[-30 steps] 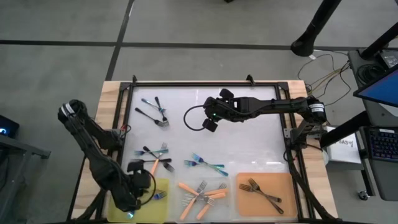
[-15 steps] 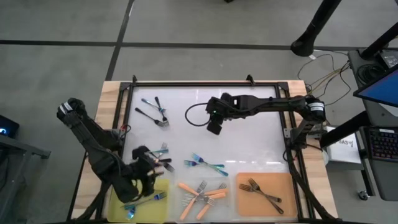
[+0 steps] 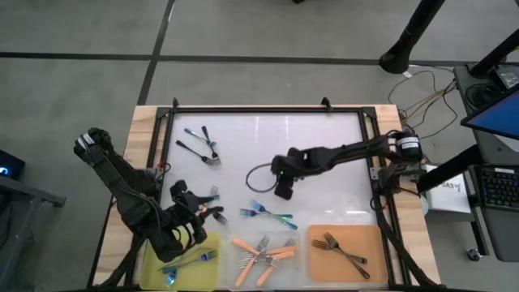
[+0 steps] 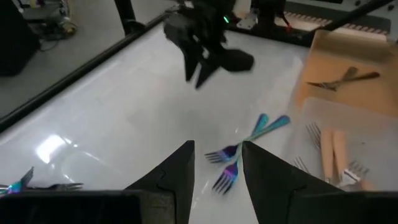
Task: Sort silverware by color (type)
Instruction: Put the blue fork into the yellow bin
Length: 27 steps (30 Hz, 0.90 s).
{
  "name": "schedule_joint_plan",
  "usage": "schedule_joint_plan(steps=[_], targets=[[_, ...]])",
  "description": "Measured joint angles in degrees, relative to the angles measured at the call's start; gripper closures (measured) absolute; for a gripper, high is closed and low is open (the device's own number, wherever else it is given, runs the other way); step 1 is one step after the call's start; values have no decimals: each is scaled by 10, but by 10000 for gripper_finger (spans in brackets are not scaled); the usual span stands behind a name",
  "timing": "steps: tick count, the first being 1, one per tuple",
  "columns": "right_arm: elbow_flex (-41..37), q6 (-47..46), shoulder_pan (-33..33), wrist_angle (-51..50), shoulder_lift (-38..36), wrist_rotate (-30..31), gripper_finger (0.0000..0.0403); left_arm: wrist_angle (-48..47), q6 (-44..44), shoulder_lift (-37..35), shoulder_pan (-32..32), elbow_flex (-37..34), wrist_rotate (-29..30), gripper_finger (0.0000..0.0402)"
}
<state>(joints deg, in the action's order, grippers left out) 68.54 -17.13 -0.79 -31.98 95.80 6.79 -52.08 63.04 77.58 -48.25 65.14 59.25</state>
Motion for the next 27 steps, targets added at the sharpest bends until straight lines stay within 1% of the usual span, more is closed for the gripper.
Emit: schedule_joint_plan(steps=[3, 7, 12, 17, 22, 27], targets=[[-2, 3, 25, 44, 23, -13, 280, 0, 0, 0, 0, 0, 11, 288], [17, 28, 51, 57, 54, -19, 280, 0, 0, 0, 0, 0, 13, 288], [46, 41, 65, 60, 91, -71, 280, -4, 0, 0, 0, 0, 13, 288], [78, 36, 82, 60, 127, -75, 280, -15, 0, 0, 0, 0, 12, 288], [109, 27, 97, 57, 162, -99, 280, -17, 0, -4, 0, 0, -4, 288], [122, 15, 105, 53, 177, -106, 280, -18, 0, -16, -1, 0, -17, 288]])
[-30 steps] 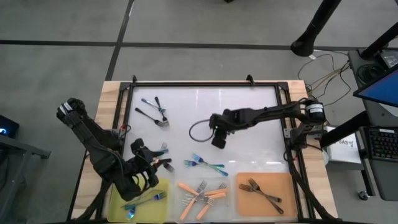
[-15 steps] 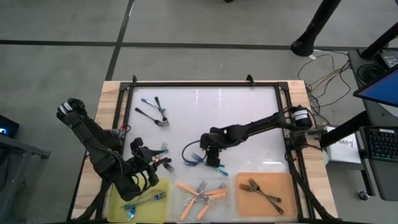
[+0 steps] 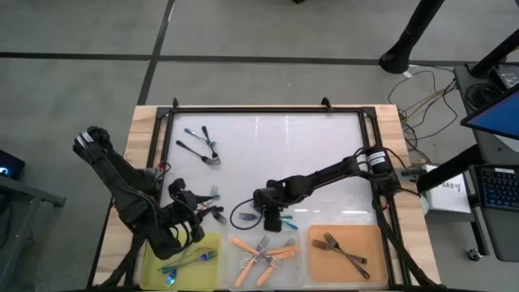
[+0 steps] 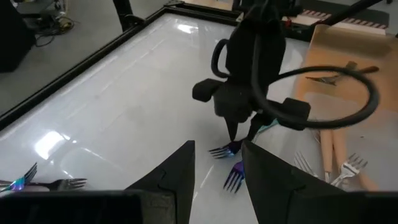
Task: Sort silverware by color (type)
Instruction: Put the blue fork into the yellow bin
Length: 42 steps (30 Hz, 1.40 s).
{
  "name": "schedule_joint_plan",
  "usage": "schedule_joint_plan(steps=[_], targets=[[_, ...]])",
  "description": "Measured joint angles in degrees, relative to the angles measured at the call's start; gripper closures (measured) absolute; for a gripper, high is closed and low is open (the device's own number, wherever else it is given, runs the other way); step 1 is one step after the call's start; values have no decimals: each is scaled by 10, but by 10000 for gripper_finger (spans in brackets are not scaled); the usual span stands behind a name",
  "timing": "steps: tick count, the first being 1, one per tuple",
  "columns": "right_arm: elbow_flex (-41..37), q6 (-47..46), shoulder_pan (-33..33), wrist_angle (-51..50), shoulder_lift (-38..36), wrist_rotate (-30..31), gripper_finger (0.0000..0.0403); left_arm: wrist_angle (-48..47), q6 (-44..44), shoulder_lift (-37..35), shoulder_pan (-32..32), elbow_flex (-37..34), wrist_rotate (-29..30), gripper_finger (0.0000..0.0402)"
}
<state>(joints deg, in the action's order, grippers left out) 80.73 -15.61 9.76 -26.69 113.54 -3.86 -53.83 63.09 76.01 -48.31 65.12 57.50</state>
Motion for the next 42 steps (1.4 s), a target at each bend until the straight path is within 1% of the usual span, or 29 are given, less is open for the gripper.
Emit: schedule_joint_plan(steps=[7, 11, 20, 24, 34, 42], targets=[[-4, -9, 0, 0, -1, -6, 280, -2, -22, -18, 0, 5, 0, 288], [-4, 10, -5, -8, -1, -6, 280, -2, -40, -22, 0, 8, 4, 288], [-5, 37, -26, -27, -2, 3, 282, -2, -39, -25, 0, 8, 5, 288], [-5, 43, -34, -31, -2, 6, 301, -2, -39, -25, 0, 8, 15, 288], [-5, 42, -41, -32, -2, 11, 385, -2, -39, -25, 1, 8, 21, 288], [-8, 32, -44, -48, -16, 0, 391, -1, -39, -25, 1, 9, 31, 288]])
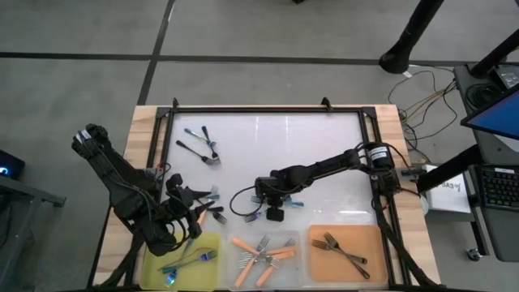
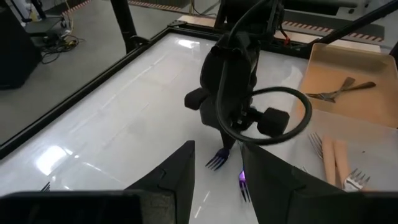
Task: Sort silverware by color (type)
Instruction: Put the blue fork into the yellow bin
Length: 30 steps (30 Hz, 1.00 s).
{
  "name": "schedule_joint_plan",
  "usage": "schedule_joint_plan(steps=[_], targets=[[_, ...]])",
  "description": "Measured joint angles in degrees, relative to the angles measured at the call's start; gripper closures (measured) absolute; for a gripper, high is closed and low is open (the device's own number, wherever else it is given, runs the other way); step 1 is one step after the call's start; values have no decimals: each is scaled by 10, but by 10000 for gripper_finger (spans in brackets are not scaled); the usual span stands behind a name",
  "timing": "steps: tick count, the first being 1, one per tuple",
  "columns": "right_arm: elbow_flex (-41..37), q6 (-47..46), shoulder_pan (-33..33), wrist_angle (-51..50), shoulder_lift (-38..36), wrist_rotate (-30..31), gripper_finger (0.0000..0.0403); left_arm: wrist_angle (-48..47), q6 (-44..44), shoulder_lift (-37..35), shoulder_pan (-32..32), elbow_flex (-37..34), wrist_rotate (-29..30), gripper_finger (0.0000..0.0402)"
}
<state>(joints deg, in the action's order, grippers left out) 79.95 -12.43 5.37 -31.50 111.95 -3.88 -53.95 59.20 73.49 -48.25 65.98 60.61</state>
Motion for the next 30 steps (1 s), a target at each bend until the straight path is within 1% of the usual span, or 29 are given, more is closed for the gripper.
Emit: schedule_joint_plan(steps=[5, 9, 11, 13, 17, 19, 21, 23, 25, 30], targets=[[6, -6, 0, -24, -37, -7, 392, 8, 0, 0, 0, 0, 6, 288], [22, -4, 0, -27, -69, -1, 393, 17, 0, 3, 0, 0, 27, 288], [33, 8, 1, -20, -82, 28, 393, 20, 3, 8, 0, 0, 35, 288], [45, 30, 3, -14, -94, 76, 392, 24, 7, 17, 1, -4, 54, 288], [69, 84, 3, 13, -102, 179, 392, 23, 34, 51, 2, -11, 126, 288], [82, 110, 3, 31, -104, 225, 391, 24, 36, 67, 3, -11, 164, 288], [91, 136, 3, 62, -104, 261, 391, 24, 58, 85, 3, -11, 208, 288], [97, 160, 3, 97, -105, 277, 391, 24, 88, 102, 4, -11, 251, 288], [98, 180, 4, 136, -105, 279, 391, 24, 113, 117, 6, -11, 280, 288], [100, 209, 10, 232, -105, 279, 390, 24, 168, 145, 19, -11, 293, 288]])
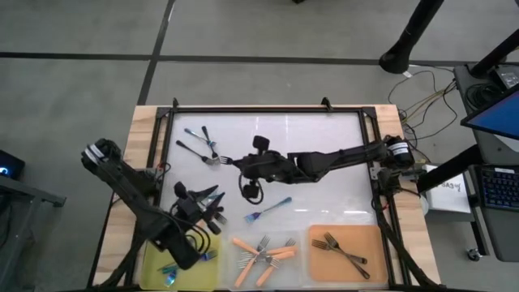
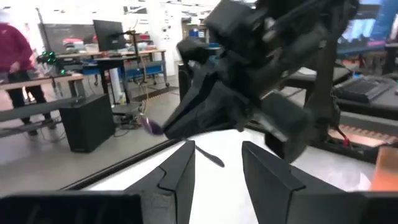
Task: Sort silverware by color (type)
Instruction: Put the blue fork into the yellow bin
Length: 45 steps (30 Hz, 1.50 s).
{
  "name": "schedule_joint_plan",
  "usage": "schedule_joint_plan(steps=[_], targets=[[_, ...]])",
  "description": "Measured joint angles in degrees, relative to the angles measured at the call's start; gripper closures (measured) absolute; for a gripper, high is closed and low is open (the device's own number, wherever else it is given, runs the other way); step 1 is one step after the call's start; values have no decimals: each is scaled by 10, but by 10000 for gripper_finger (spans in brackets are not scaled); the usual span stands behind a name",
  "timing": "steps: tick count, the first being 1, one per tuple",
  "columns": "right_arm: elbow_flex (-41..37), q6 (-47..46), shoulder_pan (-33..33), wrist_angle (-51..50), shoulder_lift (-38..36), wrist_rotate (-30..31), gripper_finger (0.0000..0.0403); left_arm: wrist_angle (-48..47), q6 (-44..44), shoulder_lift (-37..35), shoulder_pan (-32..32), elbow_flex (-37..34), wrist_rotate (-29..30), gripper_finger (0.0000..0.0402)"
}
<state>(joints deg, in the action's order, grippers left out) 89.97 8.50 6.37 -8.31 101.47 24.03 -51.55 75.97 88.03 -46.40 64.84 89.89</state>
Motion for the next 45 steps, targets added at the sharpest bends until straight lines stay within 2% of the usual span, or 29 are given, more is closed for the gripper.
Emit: schedule_joint_plan(steps=[8, 19, 34, 38, 42, 45], targets=[[0, 60, 25, 62, 0, -1, 390, -1, 22, 3, 39, 0, 1, 288], [0, 72, 29, 70, 0, -1, 390, -4, -18, -9, 63, 0, 2, 288], [0, 118, 31, 75, 0, 2, 390, -9, -20, -47, 105, 0, 1, 291], [1, 118, 31, 77, 0, 3, 390, -7, -33, -57, 105, 0, -2, 320], [3, 131, 31, 82, 0, 3, 390, -7, -35, -60, 105, 0, -3, 384], [3, 140, 31, 82, 0, 3, 390, -9, -41, -60, 105, 0, -4, 394]])
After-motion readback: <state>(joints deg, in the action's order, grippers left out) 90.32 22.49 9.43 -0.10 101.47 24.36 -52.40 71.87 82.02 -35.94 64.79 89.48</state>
